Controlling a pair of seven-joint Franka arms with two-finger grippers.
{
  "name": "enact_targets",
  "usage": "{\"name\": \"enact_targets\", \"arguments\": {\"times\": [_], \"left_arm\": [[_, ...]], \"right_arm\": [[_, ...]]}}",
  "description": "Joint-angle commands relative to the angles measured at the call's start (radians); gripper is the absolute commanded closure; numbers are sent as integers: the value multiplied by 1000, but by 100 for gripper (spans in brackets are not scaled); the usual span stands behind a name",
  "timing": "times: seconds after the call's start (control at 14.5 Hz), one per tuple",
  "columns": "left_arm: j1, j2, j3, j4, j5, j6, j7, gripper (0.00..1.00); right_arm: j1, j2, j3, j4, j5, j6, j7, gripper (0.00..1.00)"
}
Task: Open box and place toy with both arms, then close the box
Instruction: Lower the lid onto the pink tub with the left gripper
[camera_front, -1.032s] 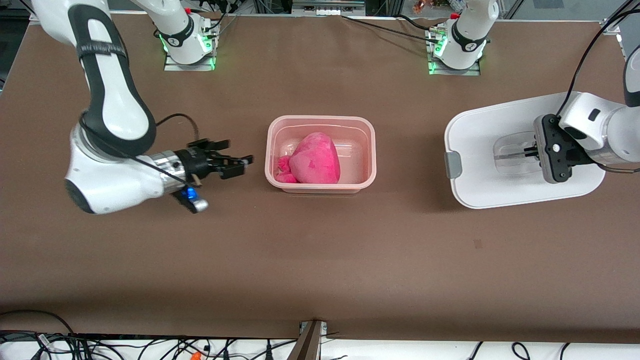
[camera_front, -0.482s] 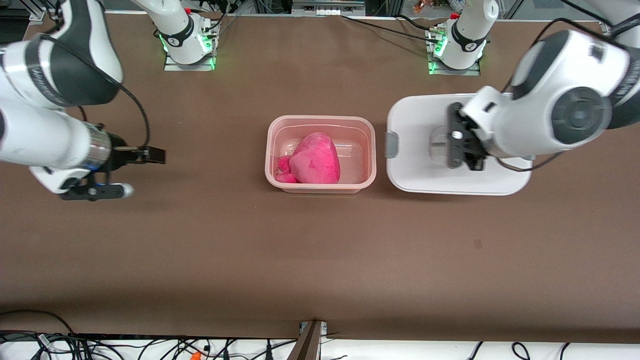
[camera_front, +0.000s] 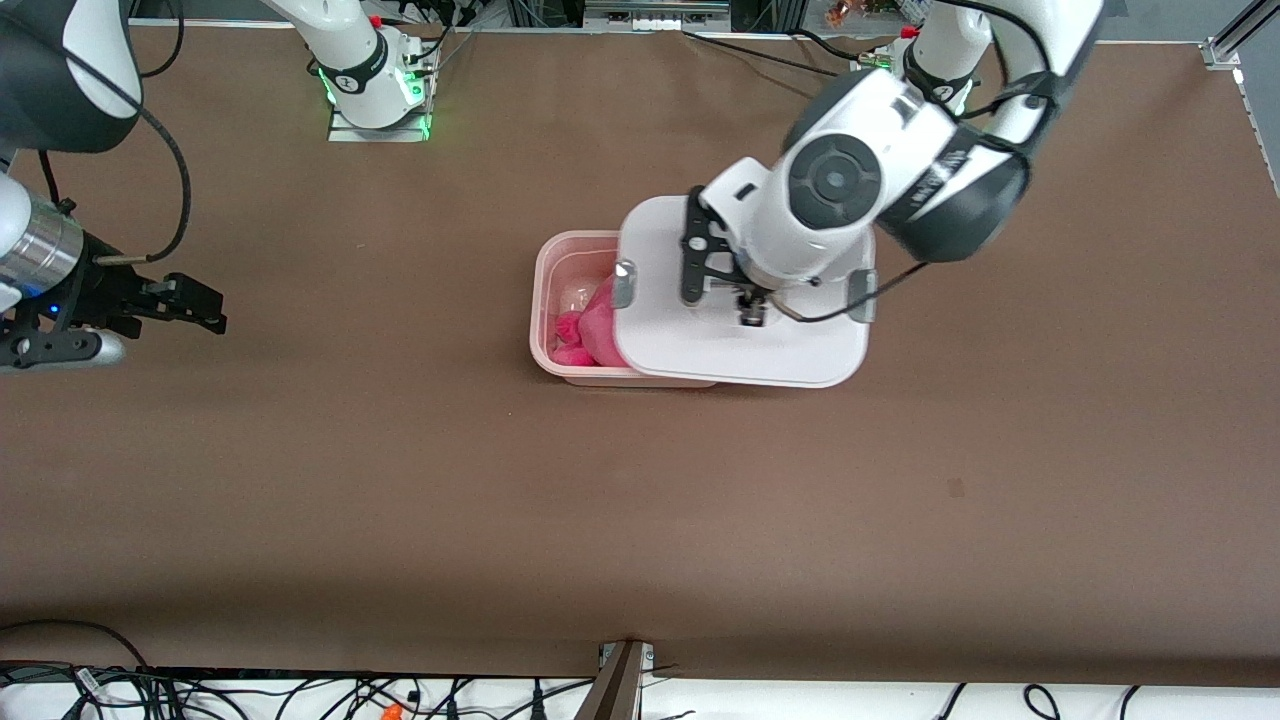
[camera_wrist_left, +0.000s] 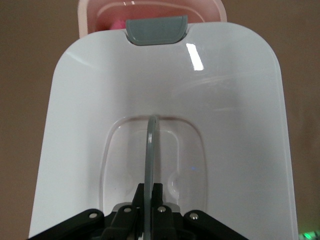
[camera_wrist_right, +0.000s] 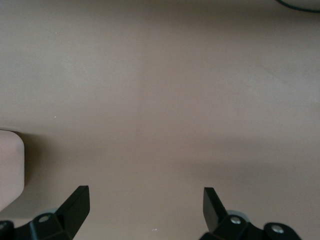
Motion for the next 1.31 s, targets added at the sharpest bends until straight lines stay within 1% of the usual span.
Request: {"name": "enact_targets", "arguments": {"times": [0.0,0.07,0.34,0.48,0.62,0.83,1.03,1.24], "left_arm": [[-37,-13,11,-74,10,175,-30,100],[-43,-16,8,-104,30,231,-34,100],[-87,-22,5,-219,39,364,-120,100],[-97,-24,5,-271,84,441,-174,100],[-98,-22,4,-286,105,467,-177,100],[-89,-24,4,-352,122,553,-180,100],[-92,-24,1,-381,122,553,-215,100],[-100,-22,1,-385,122,550,-243,100]], "right_arm": [[10,-134,-10,-160,-23,32,-14,0],[8,-134,-10,-159,-35,27,-14,0],[11,-134,-13,-157,-43,7,-12,0],[10,-134,-13,-157,-43,2,-14,0],[11,-133,-12,-157,-42,-1,-14,0],[10,-133,-12,-157,-42,-5,-14,0],[10,-133,-13,-157,-42,-7,-14,0],[10,-133,-13,-157,-42,-7,-14,0]]}}
